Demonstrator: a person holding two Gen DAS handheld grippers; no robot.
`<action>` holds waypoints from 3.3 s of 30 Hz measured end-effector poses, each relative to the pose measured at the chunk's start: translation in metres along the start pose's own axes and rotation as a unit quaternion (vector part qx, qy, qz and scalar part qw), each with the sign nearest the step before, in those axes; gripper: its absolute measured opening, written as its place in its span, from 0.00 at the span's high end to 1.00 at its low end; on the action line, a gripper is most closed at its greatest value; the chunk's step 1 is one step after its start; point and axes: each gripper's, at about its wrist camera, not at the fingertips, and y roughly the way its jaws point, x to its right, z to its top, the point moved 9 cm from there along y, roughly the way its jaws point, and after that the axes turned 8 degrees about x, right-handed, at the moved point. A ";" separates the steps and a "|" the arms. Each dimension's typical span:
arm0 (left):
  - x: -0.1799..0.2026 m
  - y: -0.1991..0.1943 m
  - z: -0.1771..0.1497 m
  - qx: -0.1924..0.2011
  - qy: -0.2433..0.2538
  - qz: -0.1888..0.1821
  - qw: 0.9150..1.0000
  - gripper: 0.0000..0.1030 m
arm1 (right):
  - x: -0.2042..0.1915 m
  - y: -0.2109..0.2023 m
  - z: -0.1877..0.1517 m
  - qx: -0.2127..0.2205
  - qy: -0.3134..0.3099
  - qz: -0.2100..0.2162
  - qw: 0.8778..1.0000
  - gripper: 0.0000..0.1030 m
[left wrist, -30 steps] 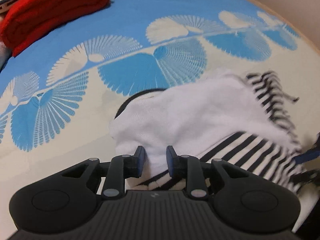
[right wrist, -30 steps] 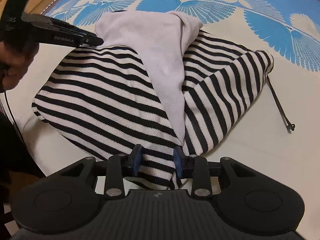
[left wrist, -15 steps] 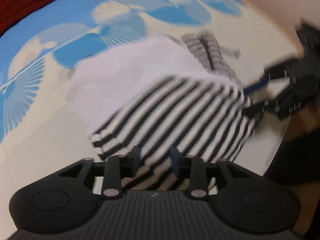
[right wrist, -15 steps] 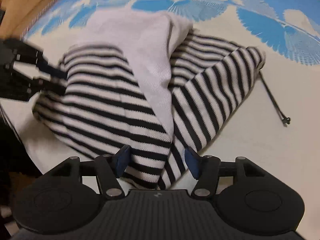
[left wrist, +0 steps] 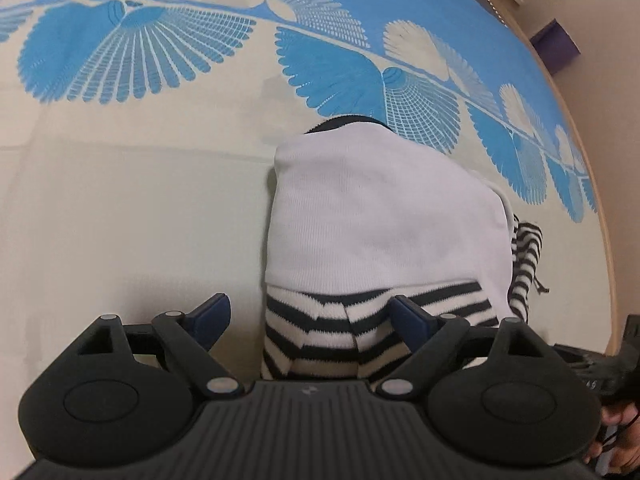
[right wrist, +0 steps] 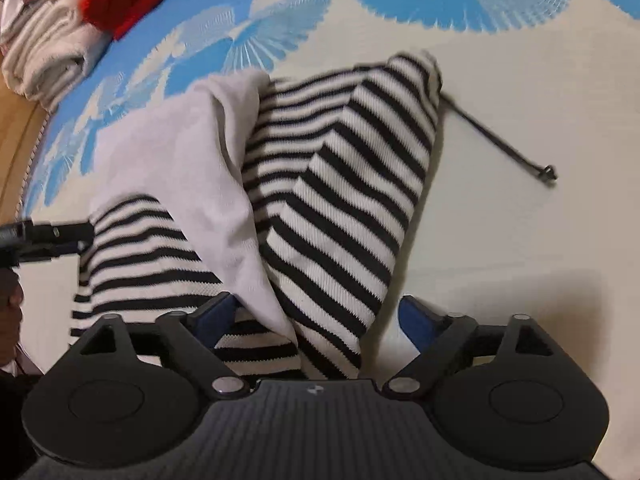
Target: Fold small clothes
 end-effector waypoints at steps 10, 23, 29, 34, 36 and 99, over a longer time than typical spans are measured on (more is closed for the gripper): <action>0.014 0.034 -0.001 -0.015 -0.012 -0.035 0.999 0.09 | -0.015 0.018 0.015 0.009 -0.003 -0.002 1.000 0.07; 0.022 0.040 0.008 -0.020 0.010 -0.048 0.999 0.32 | -0.032 0.016 0.029 0.037 0.006 0.011 0.999 0.78; 0.024 0.005 0.032 0.031 0.084 -0.032 0.995 0.49 | -0.058 0.017 0.058 0.063 0.015 0.038 0.997 0.80; -0.014 -0.022 0.070 0.092 0.083 0.012 0.992 0.49 | -0.107 0.023 0.093 0.116 0.014 0.086 0.989 0.81; -0.032 -0.032 0.083 0.111 0.071 0.020 0.991 0.49 | -0.128 0.028 0.103 0.135 0.002 0.098 0.986 0.81; -0.031 -0.178 -0.013 0.276 0.219 0.162 0.922 0.12 | -0.184 -0.064 0.072 0.230 -0.154 -0.060 0.959 0.27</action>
